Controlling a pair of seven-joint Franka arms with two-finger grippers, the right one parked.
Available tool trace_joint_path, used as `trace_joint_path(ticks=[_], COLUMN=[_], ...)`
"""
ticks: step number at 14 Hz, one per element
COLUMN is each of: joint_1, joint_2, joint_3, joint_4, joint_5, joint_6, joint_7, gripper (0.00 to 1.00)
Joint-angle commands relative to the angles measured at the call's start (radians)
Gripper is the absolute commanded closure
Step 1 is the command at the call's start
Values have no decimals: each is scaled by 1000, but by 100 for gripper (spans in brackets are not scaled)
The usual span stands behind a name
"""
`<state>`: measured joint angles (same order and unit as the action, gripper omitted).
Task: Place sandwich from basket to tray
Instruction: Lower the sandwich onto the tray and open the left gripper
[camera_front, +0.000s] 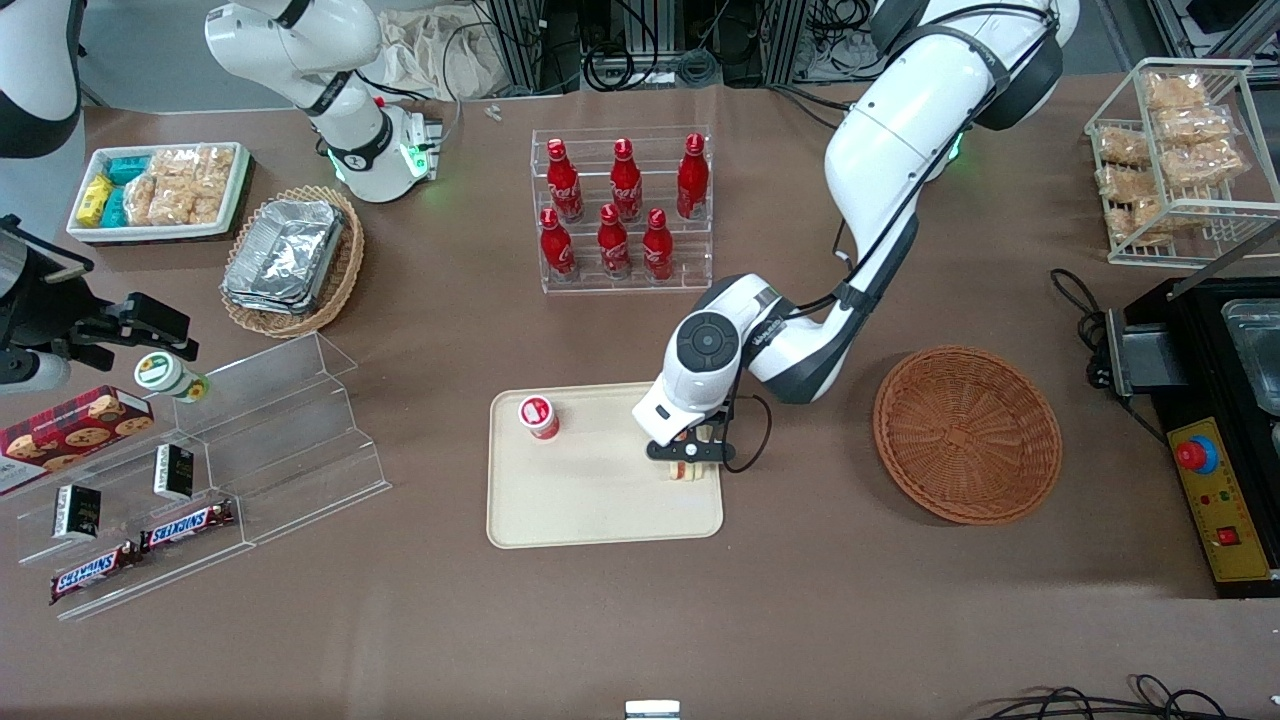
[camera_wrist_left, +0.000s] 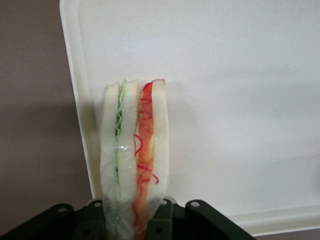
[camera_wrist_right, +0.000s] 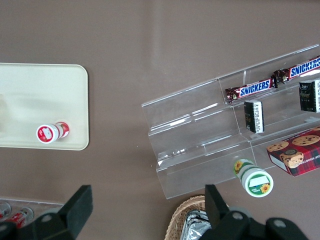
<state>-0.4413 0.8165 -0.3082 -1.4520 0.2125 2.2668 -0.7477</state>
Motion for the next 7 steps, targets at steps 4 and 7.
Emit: trace_joint_path(ticks=[4,7], joint_1=[-7,3], joint_2=[20,-74], joint_3=[12,14], joint_4=[24,22], joint_5=[22,18], joint_6=[54,-61], joint_7=[-32,-35], gripper=[0,0])
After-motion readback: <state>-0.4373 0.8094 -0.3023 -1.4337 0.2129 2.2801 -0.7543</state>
